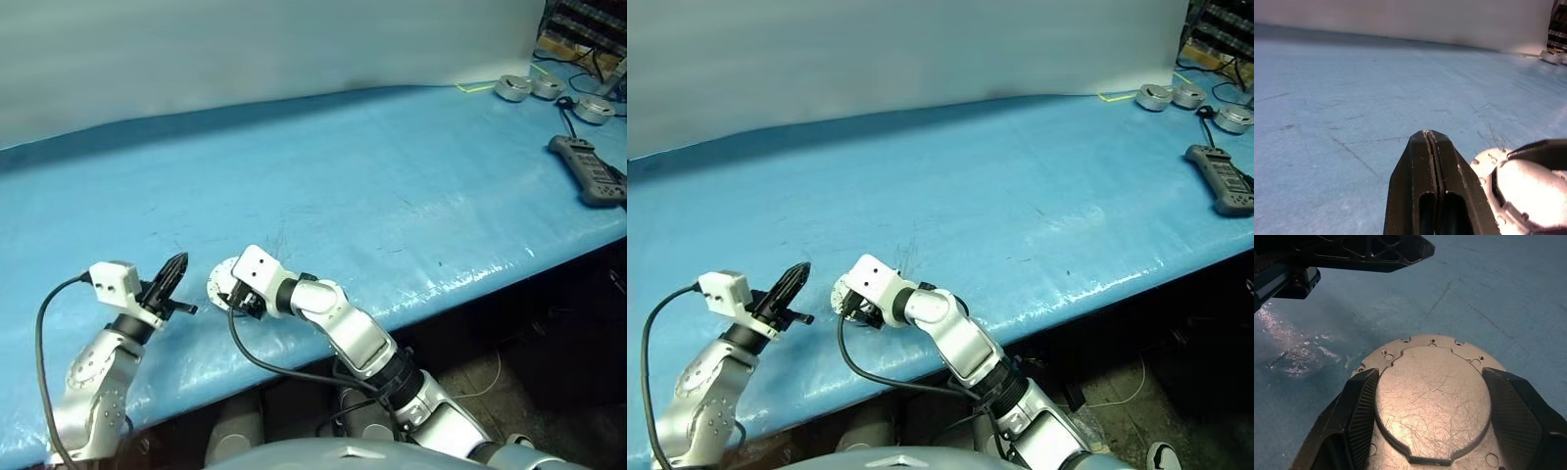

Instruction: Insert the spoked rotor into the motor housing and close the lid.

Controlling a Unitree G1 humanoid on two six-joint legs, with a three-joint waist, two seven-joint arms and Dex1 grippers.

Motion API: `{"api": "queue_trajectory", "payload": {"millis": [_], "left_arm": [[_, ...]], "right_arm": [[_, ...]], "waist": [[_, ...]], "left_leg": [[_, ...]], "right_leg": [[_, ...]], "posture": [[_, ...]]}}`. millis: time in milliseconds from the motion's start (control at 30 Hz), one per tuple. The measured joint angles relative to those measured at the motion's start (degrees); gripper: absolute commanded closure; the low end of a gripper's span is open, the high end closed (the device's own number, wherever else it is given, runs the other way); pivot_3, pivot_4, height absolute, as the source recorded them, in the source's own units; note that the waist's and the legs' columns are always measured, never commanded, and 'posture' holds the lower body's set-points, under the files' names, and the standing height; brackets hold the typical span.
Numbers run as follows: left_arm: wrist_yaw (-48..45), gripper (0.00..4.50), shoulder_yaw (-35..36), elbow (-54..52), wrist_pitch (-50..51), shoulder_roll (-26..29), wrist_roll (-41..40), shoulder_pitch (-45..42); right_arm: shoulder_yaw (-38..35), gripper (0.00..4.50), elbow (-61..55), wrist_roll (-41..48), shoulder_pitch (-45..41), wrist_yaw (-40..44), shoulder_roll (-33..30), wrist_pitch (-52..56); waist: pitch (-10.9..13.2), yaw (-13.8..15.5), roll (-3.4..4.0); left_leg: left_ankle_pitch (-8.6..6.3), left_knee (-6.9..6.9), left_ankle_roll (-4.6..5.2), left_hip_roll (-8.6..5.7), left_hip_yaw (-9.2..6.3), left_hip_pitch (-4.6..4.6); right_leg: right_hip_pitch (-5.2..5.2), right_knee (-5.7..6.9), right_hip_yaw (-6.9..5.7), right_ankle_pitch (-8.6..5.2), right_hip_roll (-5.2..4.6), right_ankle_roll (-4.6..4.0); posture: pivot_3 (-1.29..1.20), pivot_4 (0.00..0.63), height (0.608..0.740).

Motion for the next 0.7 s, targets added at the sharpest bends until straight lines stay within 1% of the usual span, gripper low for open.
{"api": "queue_trajectory", "payload": {"millis": [167,267,467,567,700], "left_arm": [[-0.12,4.5,-1.26,-0.18,14.31,4.81,-3.39,-4.8],[-1.97,4.5,-1.58,0.03,19.65,7.97,-4.34,-7.25],[-7.13,4.5,-1.99,0.06,24.54,12.0,-4.73,-8.76],[-8.28,4.5,-3.37,0.02,25.61,14.32,-2.45,-8.74],[-9.18,4.5,-3.88,-0.49,25.59,14.91,-0.44,-8.65]], "right_arm": [[-0.24,1.46,0.35,0.02,-0.02,0.02,0.1,-0.18],[-0.27,1.46,0.63,0.05,-0.02,0.01,0.13,-0.4],[-0.28,1.46,0.9,0.25,-0.02,0.01,0.13,-0.69],[-0.35,1.46,1.11,0.26,-0.04,-0.02,0.17,-0.8],[-0.52,1.46,1.28,0.36,-0.04,-0.02,0.37,-0.82]], "waist": [[0.0,-0.04,-0.01],[0.0,-0.08,0.0],[0.01,-0.08,0.01],[0.01,-0.05,0.02],[-0.01,-0.04,0.06]], "left_leg": [[0.0,0.0,0.0,0.01,-0.06,0.0],[0.01,0.0,-0.01,0.02,-0.08,0.02],[0.0,-0.03,-0.01,0.02,-0.07,0.02],[0.01,-0.03,-0.01,0.03,-0.08,0.03],[0.0,-0.03,-0.01,0.03,-0.05,0.09]], "right_leg": [[0.01,0.02,-0.01,-0.01,0.05,-0.03],[0.0,0.04,-0.01,-0.02,0.07,-0.03],[-0.02,0.04,-0.01,-0.03,0.06,-0.07],[-0.02,0.04,-0.01,-0.03,0.06,-0.07],[0.0,0.04,0.01,-0.03,0.04,-0.07]], "posture": [[0.0,0.15,0.74],[0.0,0.15,0.74],[0.0,0.15,0.74],[0.0,0.15,0.74],[0.0,0.15,0.74]]}}
